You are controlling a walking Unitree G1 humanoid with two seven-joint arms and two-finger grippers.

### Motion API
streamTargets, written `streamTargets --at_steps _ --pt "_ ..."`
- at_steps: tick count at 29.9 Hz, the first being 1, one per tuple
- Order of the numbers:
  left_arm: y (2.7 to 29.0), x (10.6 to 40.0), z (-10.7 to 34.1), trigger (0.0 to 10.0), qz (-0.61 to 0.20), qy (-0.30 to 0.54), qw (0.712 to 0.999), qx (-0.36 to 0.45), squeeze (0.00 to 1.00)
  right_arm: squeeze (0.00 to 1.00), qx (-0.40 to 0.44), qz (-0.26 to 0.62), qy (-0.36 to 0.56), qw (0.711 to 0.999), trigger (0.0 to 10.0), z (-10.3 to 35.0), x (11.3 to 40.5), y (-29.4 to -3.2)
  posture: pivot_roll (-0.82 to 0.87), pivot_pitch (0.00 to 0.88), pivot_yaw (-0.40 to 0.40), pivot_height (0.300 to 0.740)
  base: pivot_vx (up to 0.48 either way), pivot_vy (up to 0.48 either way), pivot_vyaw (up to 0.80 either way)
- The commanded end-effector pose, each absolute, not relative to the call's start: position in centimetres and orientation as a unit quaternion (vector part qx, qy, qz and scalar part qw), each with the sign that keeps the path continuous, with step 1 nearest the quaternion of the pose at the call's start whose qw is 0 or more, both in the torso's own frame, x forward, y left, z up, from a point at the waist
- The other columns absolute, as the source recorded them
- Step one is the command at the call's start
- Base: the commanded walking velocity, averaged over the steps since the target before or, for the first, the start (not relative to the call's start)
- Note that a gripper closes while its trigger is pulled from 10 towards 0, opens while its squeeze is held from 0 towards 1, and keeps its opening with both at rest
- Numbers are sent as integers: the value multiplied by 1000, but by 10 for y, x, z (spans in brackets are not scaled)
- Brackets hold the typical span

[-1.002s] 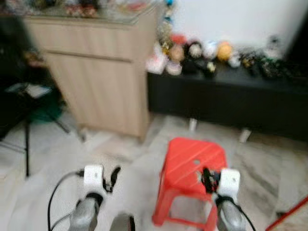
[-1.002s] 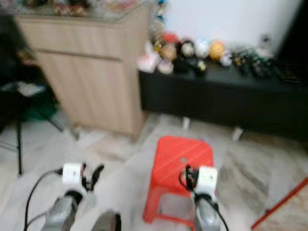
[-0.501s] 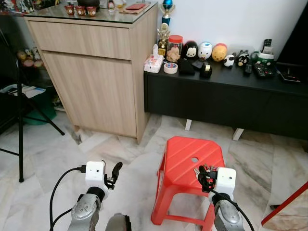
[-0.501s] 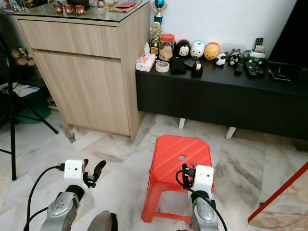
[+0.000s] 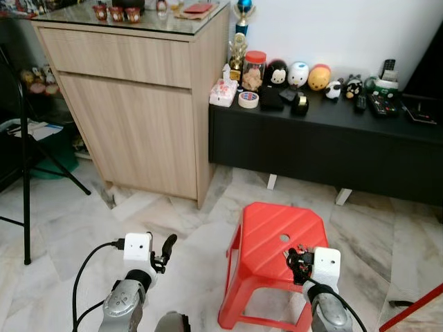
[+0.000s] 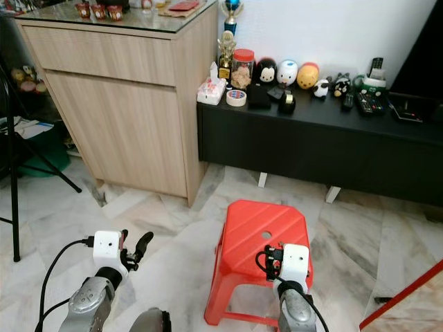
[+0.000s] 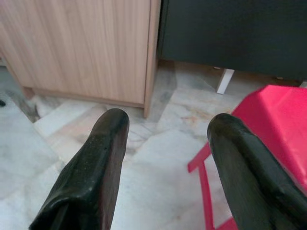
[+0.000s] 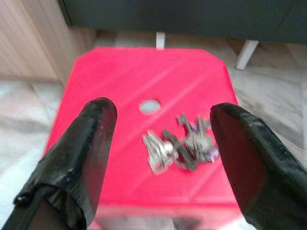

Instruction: Hang keys on a hook

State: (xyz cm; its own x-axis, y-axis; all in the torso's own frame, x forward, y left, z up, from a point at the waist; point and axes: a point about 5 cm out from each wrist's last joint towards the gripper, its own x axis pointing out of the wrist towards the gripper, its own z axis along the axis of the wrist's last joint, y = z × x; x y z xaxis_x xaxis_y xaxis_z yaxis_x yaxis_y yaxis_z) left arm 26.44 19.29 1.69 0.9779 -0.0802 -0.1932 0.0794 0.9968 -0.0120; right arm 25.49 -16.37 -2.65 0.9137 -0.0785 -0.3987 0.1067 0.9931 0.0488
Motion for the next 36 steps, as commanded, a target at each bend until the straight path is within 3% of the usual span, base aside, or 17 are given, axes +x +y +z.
streamTargets --at_steps 1,17,36 --pt "185 268 19 10000 -51 90 995 -8 0 0 33 -61 219 973 10000 -31 250 -173 18 0 -49 646 304 0 0" --pt "181 268 19 10000 -56 90 994 -7 0 0 32 -66 253 965 10000 -39 244 -177 19 1 -49 646 199 0 0" --pt "182 269 20 10000 -53 88 995 -7 0 0 29 -61 254 965 10000 -37 248 -174 20 4 -49 646 359 0 0"
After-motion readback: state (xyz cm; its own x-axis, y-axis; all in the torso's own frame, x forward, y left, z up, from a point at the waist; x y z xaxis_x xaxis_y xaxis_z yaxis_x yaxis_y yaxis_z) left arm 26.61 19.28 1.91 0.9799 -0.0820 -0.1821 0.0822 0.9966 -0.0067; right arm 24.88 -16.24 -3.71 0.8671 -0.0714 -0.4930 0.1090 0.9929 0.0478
